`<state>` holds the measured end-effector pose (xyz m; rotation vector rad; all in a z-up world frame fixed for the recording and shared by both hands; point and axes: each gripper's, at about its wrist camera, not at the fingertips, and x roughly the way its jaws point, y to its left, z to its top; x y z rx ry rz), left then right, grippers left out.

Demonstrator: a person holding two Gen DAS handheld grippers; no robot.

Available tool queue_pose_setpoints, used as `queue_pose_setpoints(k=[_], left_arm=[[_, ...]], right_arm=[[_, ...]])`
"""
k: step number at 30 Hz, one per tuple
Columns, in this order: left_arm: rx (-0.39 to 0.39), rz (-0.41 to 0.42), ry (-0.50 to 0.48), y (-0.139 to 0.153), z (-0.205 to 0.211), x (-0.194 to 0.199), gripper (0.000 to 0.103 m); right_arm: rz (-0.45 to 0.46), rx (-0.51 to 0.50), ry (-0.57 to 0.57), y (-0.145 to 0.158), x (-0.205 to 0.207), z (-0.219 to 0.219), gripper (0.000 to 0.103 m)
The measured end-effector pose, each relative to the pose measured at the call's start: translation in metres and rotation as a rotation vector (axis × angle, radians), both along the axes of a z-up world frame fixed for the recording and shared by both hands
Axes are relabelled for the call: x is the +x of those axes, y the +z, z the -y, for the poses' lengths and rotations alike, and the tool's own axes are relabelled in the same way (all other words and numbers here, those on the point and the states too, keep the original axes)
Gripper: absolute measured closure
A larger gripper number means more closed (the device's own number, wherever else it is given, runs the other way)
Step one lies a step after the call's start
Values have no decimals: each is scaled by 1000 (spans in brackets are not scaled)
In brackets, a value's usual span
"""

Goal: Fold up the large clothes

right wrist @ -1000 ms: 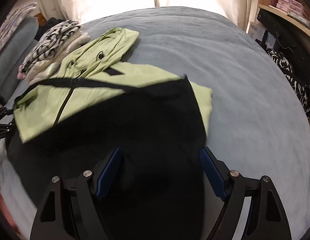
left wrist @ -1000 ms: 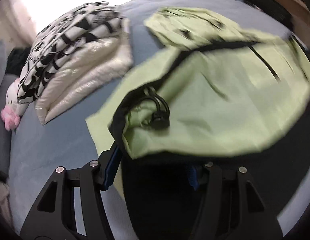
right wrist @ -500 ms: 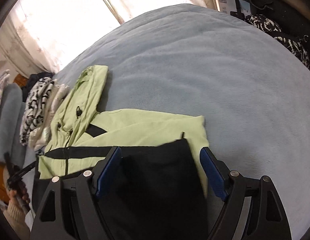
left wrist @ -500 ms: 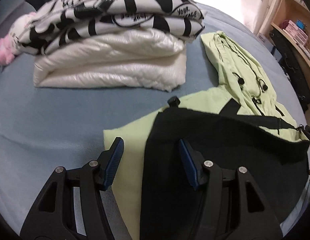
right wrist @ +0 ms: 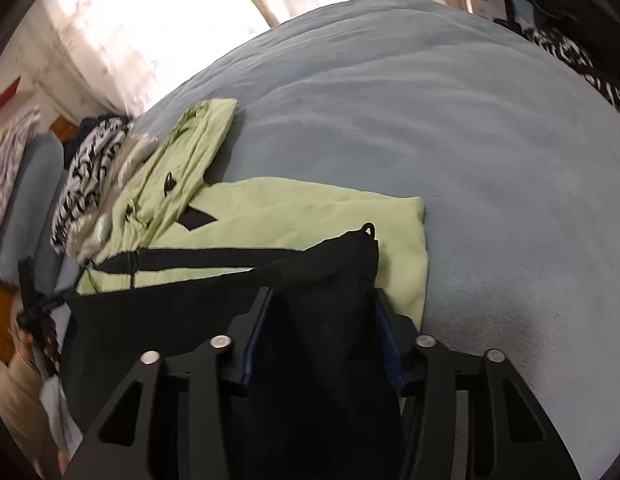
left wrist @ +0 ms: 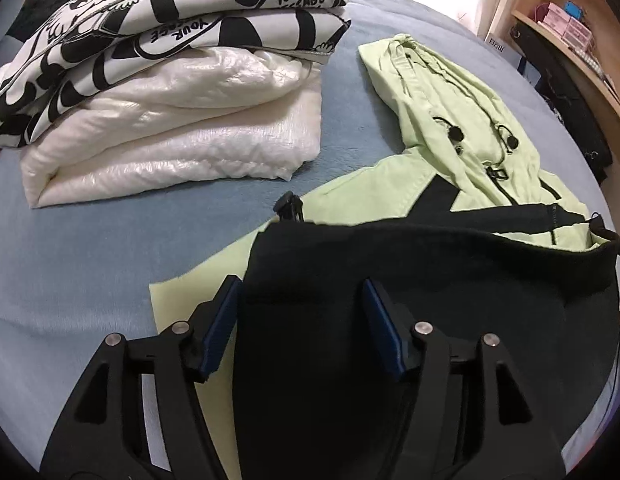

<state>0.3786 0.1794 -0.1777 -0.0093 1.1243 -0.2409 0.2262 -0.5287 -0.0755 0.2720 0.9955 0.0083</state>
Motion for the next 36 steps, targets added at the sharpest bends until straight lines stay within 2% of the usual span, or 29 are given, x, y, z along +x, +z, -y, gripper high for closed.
queue_pose_setpoints(k=[1,2,5,18,20,21,23,26,30,32,36], left_arm=[[2,-1,7,-1,0,3,43],[4,0,19,-3,-1,5,42],[-7,0,55,-11,0,9,40],[-20,14,76,-15,-1,11,40],[-24,24,64,-13,1,10,66],[9,44,76,-11,4,8,70],[34,72,87,-6,7,2,90],[61,140,121,8,15,-16,98],[48,236,161,38,12,-43,100],[37,272,189,55,6,-49,100],[60,280,239,72,-6,-43,100]], right_arm=[[5,-40,6,0,-1,-4,77],[10,-70,9,0,-2,-6,84],[44,-122,-2,2,-9,-9,92],[169,-154,-62,34,-48,0,95],[178,-158,-68,37,-52,0,95],[182,-156,-75,39,-55,1,95],[189,-152,-91,40,-59,3,95],[193,-162,-106,41,-64,4,96],[233,-191,-105,55,-71,-2,96],[280,-200,-96,74,-74,-8,96],[330,-237,-73,102,-54,-20,96]])
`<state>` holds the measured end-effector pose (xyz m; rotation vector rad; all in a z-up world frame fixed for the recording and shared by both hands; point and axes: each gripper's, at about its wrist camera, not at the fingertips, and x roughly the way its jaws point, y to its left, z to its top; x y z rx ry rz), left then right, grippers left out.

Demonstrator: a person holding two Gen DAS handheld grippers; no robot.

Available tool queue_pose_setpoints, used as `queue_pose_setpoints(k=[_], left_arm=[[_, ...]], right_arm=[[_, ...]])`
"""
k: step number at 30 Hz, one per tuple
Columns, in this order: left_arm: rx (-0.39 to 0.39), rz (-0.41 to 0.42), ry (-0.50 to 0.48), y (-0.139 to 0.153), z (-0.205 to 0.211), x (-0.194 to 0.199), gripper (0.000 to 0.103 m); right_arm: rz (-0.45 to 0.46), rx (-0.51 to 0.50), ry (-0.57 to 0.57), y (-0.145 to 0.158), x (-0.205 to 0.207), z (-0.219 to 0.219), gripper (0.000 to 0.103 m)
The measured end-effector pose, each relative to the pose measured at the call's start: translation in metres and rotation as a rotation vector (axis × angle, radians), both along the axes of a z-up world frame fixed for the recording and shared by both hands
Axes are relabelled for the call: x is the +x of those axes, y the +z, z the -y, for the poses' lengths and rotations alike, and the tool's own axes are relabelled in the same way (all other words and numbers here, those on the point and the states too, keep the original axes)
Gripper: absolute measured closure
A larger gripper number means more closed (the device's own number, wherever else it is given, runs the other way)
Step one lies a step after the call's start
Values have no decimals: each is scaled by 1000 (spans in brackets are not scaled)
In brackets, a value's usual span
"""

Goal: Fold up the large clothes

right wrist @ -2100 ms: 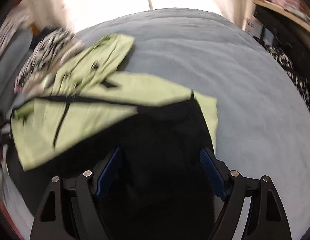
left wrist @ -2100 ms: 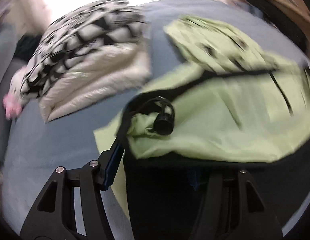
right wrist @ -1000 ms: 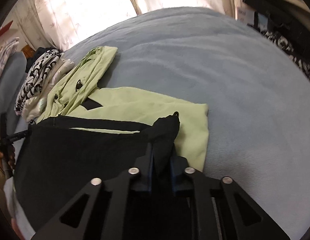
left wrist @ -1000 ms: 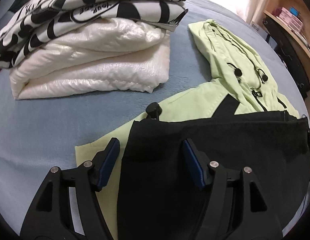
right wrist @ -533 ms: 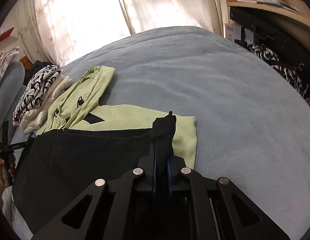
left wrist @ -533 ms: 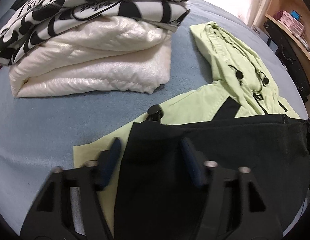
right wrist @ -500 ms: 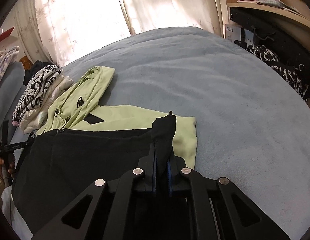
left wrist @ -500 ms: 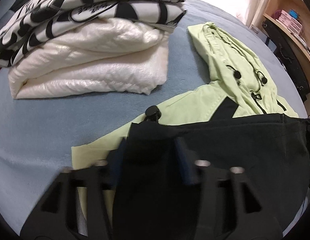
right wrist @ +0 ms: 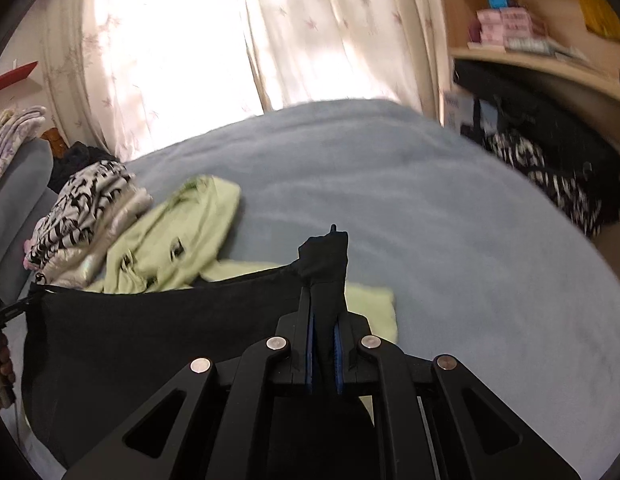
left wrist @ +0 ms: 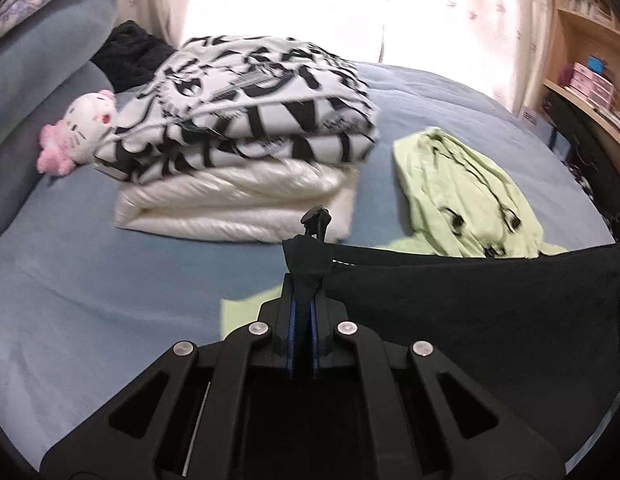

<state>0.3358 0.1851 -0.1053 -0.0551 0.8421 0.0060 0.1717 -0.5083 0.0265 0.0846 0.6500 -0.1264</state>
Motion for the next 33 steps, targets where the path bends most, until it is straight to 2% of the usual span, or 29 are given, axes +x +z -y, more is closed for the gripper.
queue_pose_setpoints(k=[3,8,13,17,21,24,27,30,31,33], left_arm=[[29,-35,42,-6,-6,15,100],[90,-99,95,-47,6,48,100],[142,-80,132,-80,24,61,98],[198,-46,138,-96,34,59,95],[147,-50,146,-97,27,60,92],[132,-59,168,-98,19,59,83],[124,-70,183,-92,16,58,75],[104,-77,169,-77,10,52,75],[97,-69,168,-70,9,47,75],[79,-37,163,-52,5,33,75]], right_arm=[[-10,-7,-2,6,26,-8,96],[-145,-56,-72,-32,78,-17,96],[-236,-92,-118,-82,104,-9,96],[-218,-52,-143,-107,96,0,96],[-205,-16,-149,-111,94,6,94],[-214,-16,-156,-114,95,8,90],[-231,-40,-163,-115,101,5,83],[-268,-83,-156,-104,101,-1,73],[-271,-106,-159,-98,97,-3,67],[-244,-118,-166,-83,85,-7,60]])
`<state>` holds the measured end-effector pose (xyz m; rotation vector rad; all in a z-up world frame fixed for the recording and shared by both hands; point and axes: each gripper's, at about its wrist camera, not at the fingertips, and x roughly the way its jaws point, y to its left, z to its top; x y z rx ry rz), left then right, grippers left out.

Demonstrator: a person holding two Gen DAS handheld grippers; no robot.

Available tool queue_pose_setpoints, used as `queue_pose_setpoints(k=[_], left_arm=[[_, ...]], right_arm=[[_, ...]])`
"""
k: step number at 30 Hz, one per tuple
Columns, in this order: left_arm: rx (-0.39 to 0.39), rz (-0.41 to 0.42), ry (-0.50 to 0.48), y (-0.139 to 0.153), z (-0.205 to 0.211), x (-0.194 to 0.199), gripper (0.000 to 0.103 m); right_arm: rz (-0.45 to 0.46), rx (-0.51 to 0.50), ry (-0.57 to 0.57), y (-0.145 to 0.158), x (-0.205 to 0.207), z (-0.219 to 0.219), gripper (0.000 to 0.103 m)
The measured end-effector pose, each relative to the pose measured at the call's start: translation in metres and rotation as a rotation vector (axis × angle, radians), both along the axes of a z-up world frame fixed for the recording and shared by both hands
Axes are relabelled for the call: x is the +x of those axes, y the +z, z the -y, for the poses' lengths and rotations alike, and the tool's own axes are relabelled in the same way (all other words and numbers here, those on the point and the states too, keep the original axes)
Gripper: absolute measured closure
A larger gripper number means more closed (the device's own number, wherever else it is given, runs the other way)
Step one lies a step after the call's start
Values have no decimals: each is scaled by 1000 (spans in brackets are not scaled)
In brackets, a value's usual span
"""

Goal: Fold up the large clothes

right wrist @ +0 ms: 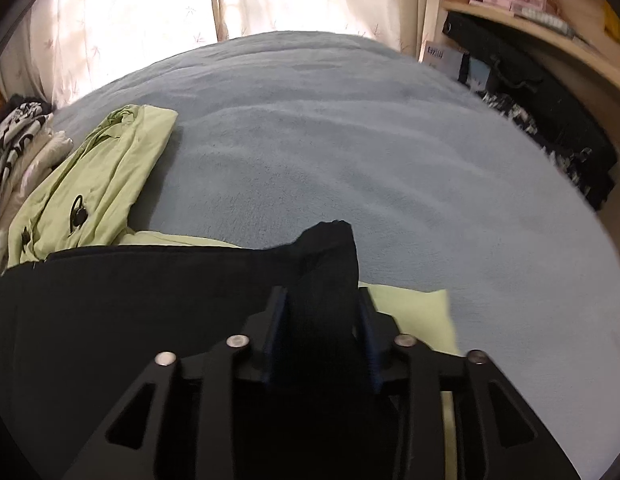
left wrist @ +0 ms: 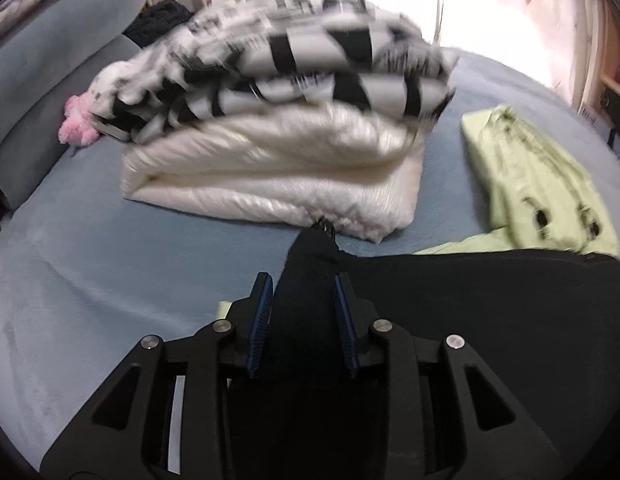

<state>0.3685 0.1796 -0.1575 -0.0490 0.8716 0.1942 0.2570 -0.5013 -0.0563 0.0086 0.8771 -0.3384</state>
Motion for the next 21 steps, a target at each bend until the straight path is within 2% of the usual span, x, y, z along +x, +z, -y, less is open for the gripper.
queue_pose_setpoints(k=[2,5,9,11,14,16,19,21], left_arm=[[-6,22,-9,15,0,-15,75],[-36,19,-43,32,9,-43,75],[-80,-9,-84,37,34,-80,75],[-106,-3,-101,37,47,-98,75],[-98,-1,-120,29,66,-119,75],[-78,-6,-109,19,71,-125,75],[-14,-25,-48,1,61,-133,75],[16,-57,21,-15,41,-138,75]], right_arm=[[53,11,0,17,-16,-5,52],[109,46,9,36,-40,-20,49],[103,136,82,45,-65,-60,49],[100,202,170,45,-80,-92,49],[65,267,275,35,-95,-129,49],[31,259,309,23,-99,-144,49],[-39,214,272,-2,-100,-139,49],[-39,204,224,-13,-103,-119,50]])
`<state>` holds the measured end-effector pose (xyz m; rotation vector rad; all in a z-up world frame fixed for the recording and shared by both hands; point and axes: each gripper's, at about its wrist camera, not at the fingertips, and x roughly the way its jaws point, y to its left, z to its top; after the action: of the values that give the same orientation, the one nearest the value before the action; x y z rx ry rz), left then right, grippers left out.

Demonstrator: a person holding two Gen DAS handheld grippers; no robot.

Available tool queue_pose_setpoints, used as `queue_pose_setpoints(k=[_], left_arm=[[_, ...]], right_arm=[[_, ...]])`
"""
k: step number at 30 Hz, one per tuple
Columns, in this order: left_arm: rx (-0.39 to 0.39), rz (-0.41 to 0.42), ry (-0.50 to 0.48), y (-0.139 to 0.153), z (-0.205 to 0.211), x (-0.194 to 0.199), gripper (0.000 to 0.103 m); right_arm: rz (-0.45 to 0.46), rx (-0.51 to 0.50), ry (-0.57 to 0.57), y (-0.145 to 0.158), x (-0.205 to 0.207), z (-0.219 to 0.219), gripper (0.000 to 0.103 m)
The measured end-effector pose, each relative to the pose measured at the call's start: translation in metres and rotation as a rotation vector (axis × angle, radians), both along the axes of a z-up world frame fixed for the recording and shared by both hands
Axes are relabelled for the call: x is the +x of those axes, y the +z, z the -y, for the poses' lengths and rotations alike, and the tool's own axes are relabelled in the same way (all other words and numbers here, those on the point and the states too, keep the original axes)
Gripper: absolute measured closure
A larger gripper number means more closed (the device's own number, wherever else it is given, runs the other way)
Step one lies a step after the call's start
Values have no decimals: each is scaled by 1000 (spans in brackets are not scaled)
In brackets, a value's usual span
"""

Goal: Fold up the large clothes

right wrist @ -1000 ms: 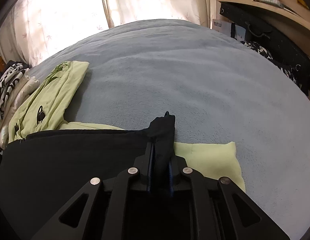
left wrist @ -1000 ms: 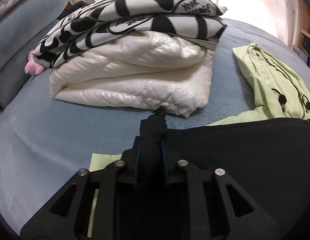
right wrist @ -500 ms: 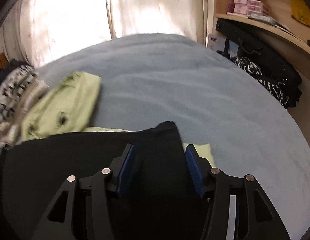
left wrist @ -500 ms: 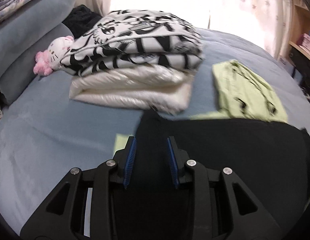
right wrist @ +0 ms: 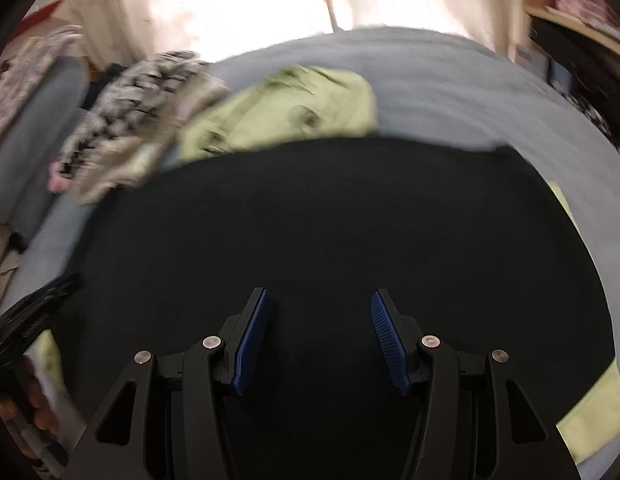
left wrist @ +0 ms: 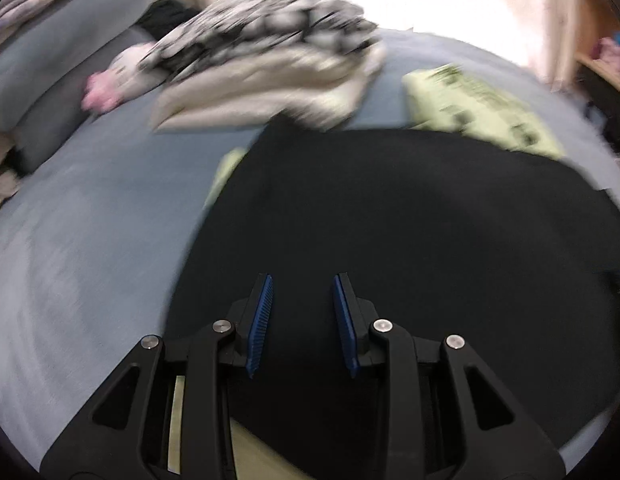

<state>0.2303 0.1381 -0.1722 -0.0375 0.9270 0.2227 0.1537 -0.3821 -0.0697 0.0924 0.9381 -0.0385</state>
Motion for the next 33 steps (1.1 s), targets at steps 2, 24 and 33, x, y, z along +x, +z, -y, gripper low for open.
queue_pose_setpoints(k=[2,24,33], left_arm=[[-58,12,31,-3,-22,-3,75],[-110,146,-29,83,-12,-68,55],[-86,119,-110,91,14,-47,55]], right_arm=[[-6,-69,-107,-5,-9,33,50],[-1,85,-197,27,-107,47,49],[11,115,-100,45,-106,16,49]])
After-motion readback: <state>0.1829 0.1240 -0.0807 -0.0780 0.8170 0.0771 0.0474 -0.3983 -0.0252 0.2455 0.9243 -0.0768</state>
